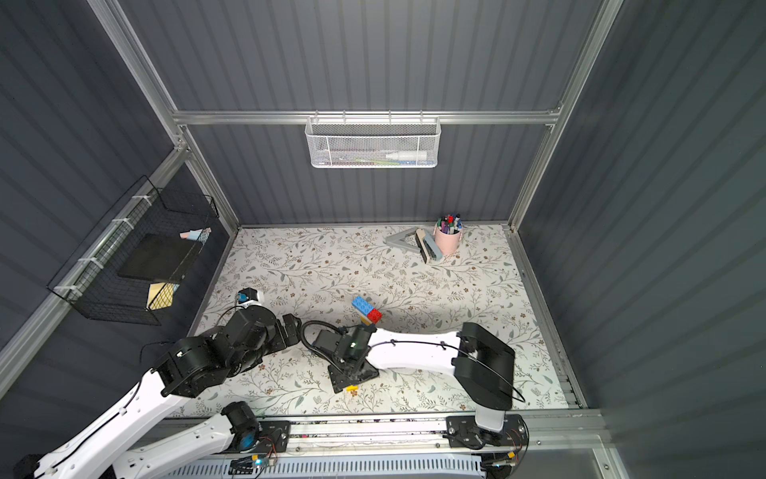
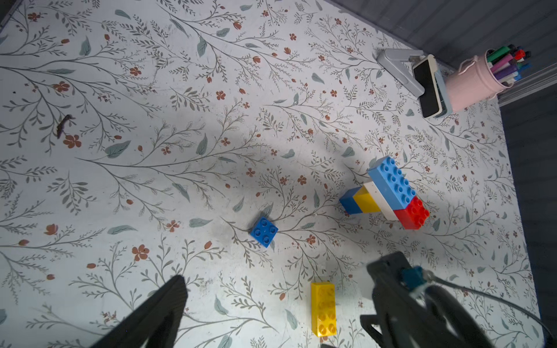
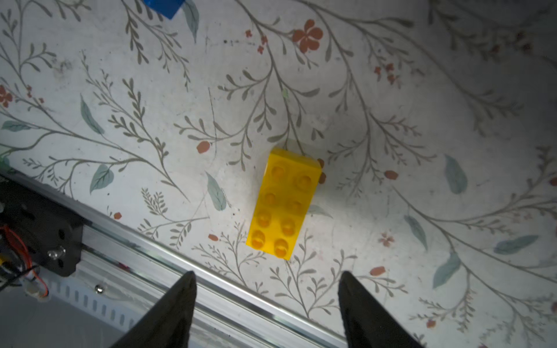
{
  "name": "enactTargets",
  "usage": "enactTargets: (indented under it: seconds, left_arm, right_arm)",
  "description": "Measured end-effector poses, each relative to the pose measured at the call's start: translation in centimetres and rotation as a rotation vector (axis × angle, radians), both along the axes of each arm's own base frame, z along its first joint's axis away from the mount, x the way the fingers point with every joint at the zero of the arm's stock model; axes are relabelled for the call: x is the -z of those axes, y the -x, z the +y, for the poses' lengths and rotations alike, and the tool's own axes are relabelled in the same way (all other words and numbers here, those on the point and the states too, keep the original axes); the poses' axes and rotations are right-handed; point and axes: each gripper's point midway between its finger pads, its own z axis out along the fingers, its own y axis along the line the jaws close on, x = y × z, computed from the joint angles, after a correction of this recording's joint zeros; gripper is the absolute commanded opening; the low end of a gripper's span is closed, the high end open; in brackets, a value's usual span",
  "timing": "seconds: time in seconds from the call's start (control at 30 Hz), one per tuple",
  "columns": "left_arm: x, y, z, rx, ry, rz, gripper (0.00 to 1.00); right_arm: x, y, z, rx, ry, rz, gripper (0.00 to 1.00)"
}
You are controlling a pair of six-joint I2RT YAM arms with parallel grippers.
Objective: Assemble a spoon with lego
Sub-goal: Pick up the lego brick from the center of the board.
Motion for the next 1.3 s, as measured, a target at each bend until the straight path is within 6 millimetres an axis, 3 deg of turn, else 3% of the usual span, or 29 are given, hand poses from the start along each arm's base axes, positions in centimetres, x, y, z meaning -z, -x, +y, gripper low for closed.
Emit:
enactTargets:
  seconds: [0.07, 0.23, 0.37, 0.8, 1.17, 1.3]
  left_arm:
    - [0.3, 0.3, 0.5, 0.004, -0.018, 0.004, 0.99]
    - [1.5, 1.1, 1.2, 0.014, -0.043, 0.025, 0.99]
    - [1.5, 1.2, 1.2, 0.024, -0.043, 0.029, 0.99]
    - [2.2, 1.6, 1.2, 0.036, -0.03, 0.038, 0.99]
    - [2.4, 1.7, 1.2, 0.039, -0.025, 0.037, 0.99]
    - [2.4, 1.8, 1.2, 0.039, -0.023, 0.035, 0.99]
  right_arm:
    - [1.0, -0.4, 0.7, 0.006, 0.024, -0.002, 0.66]
    - [3.1, -0.7, -0.2, 0.021, 0.106, 0.003, 0.63]
    - [3.1, -0.7, -0.6, 0.024, 0.123, -0.003, 0.63]
    - [3.2, -0.9, -0.4, 0.004, 0.112, -0.008, 0.44]
    - [4.3, -1.0, -0.5, -0.011, 0.131, 0.01, 0.4]
    - [4.4, -0.9, -0.6, -0.017, 0.135, 0.013, 0.27]
